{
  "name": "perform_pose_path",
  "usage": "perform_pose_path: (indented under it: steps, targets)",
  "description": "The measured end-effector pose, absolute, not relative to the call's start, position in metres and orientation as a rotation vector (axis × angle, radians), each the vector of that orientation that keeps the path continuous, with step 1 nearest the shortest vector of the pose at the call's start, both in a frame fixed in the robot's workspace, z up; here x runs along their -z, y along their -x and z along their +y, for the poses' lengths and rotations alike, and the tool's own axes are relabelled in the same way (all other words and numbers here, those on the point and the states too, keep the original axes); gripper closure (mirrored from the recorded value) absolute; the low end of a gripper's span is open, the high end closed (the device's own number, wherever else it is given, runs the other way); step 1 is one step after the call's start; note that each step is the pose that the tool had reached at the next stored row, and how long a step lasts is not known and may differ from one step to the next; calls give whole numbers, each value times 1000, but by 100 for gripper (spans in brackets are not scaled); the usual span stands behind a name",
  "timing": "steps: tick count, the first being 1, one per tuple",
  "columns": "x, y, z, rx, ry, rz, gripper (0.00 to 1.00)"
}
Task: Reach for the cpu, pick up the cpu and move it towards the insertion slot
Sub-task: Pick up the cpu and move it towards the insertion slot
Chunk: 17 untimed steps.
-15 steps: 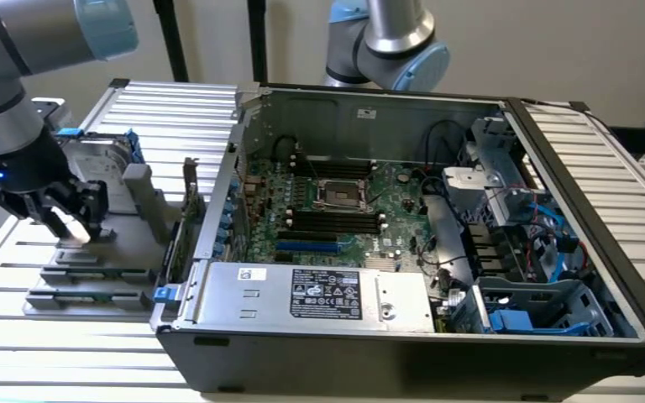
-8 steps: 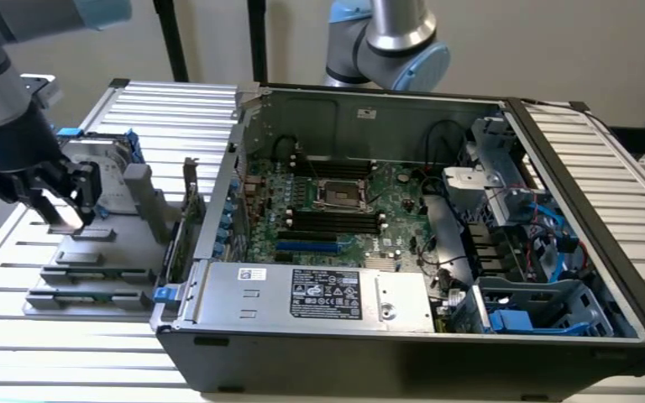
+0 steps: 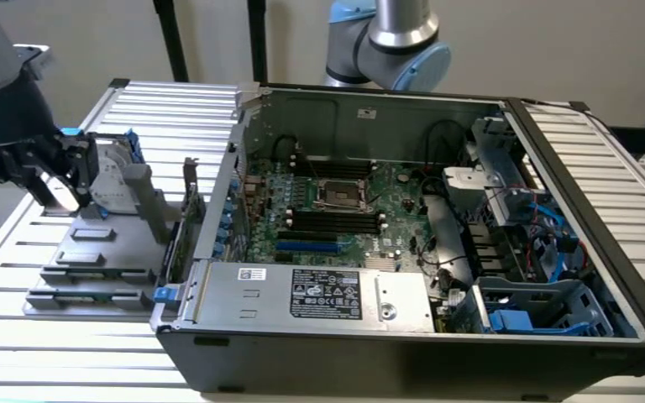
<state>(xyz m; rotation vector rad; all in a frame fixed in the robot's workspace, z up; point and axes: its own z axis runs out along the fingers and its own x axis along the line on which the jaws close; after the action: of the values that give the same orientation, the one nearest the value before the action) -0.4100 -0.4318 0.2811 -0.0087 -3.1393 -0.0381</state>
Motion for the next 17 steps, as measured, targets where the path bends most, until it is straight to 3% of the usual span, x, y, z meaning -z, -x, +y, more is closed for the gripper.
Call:
perform_pose_path:
  steps: [17]
  targets:
    - [-358, 347, -432, 38, 9, -3132, 46]
